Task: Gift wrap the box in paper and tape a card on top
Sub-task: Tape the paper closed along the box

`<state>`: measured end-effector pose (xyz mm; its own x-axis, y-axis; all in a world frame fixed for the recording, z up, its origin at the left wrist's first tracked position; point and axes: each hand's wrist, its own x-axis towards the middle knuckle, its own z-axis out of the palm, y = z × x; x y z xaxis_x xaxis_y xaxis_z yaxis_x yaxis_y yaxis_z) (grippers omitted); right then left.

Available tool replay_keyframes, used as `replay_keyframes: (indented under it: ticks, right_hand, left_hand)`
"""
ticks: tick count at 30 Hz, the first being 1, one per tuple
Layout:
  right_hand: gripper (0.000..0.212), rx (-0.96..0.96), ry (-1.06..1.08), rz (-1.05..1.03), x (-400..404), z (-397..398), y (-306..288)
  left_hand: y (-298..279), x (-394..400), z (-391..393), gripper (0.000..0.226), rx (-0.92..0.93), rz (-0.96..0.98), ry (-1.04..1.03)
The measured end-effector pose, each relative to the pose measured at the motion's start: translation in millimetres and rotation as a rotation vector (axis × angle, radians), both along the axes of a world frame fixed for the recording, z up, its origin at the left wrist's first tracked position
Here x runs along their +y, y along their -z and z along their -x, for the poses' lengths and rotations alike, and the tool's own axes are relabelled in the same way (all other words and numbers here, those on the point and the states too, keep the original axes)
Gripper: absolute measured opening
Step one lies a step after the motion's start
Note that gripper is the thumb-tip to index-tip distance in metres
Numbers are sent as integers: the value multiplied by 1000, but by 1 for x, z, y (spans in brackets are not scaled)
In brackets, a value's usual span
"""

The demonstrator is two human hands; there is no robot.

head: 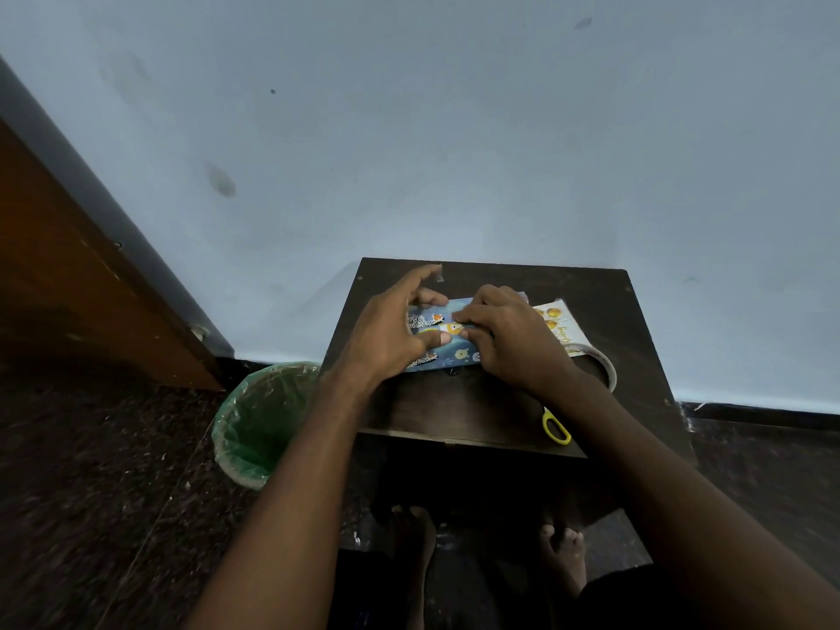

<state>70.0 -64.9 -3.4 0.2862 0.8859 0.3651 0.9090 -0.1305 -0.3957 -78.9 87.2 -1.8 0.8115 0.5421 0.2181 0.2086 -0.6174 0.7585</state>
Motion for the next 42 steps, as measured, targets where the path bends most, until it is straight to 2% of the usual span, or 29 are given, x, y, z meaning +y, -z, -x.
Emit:
replay_keyframes:
  ticks: [10,16,27,34,38,42]
  right_hand:
    - [23,-19,-16,-4,1,2,0]
    - [26,-59,-48,-22,2,4,0]
    - [17,-10,-34,-64,2,4,0]
    - [28,171,111,-195,3,3,-2]
    - [24,133,133,-188,6,1,-4]
    - [20,113,109,-150,10,2,-7]
  left_hand:
    - [-3,2,8,88,19,0,-46]
    - [-9,-5,4,83,35,-61,23]
    - [-12,-6,1,79,28,7,21]
    - [-14,-5,0,48,-10,123,4]
    - [-13,-8,-1,32,32,135,-28]
    - [-14,-7,-2,29,70,131,-46]
